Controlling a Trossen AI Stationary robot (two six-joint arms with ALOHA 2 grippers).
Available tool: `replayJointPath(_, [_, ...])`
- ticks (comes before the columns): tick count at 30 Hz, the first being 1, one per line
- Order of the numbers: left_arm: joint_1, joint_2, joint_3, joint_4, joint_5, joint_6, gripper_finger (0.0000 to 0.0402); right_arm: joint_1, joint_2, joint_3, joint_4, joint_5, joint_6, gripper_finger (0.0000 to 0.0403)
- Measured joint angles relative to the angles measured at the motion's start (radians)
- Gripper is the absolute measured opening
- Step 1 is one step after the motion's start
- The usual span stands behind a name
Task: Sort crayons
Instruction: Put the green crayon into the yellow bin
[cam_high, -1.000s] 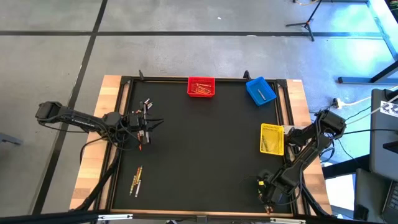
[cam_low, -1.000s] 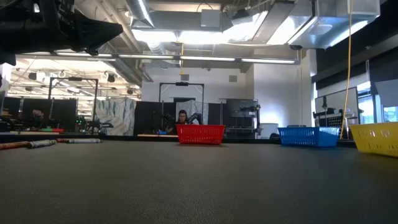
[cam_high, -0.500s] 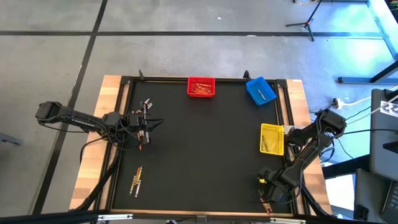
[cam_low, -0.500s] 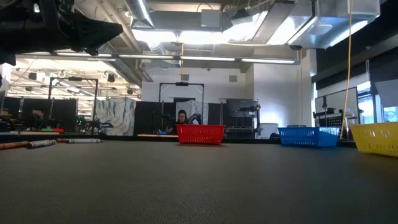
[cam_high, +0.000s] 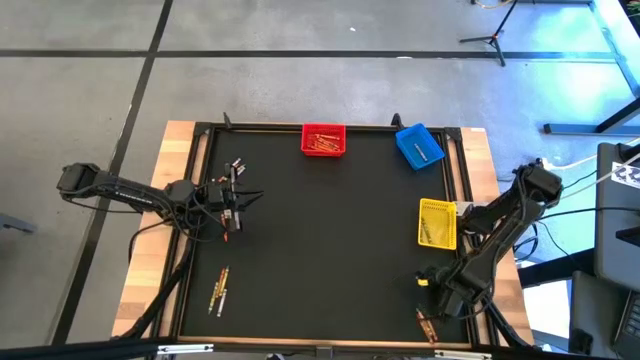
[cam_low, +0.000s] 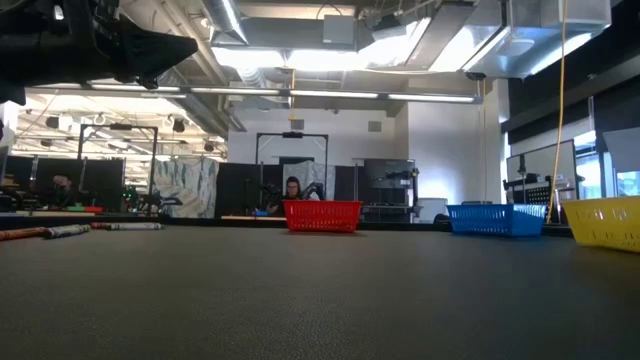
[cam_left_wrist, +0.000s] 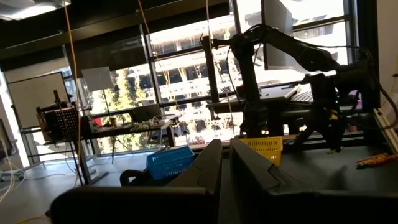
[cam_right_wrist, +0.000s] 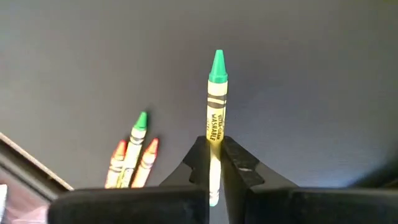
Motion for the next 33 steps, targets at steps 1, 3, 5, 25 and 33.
replayJointPath(1, [0.000, 0.000, 0.000, 0.000, 0.000, 0.000, 0.0025, 0.000, -0.018, 0.000, -0.011, 0.014, 0.004, 0.0013])
replayJointPath(3, [0.000, 0.000, 0.000, 0.000, 0.000, 0.000, 0.0025, 0.000, -0.052, 0.001, -0.045, 0.049, 0.011, 0.0016])
replayJointPath(5, [0.000, 0.000, 0.000, 0.000, 0.000, 0.000, 0.0025, 0.000, -0.092, 0.001, -0.100, 0.092, 0.028, 0.0017])
replayJointPath(25, [0.000, 0.000, 0.000, 0.000, -0.002, 0.001, 0.0025, -0.034, -0.282, 0.002, -0.641, 0.573, 0.366, 0.0018])
replayJointPath(33, [0.000, 0.000, 0.000, 0.001, -0.002, 0.003, 0.0025, -0.193, -0.283, -0.037, -0.669, 0.537, 0.339, 0.0019])
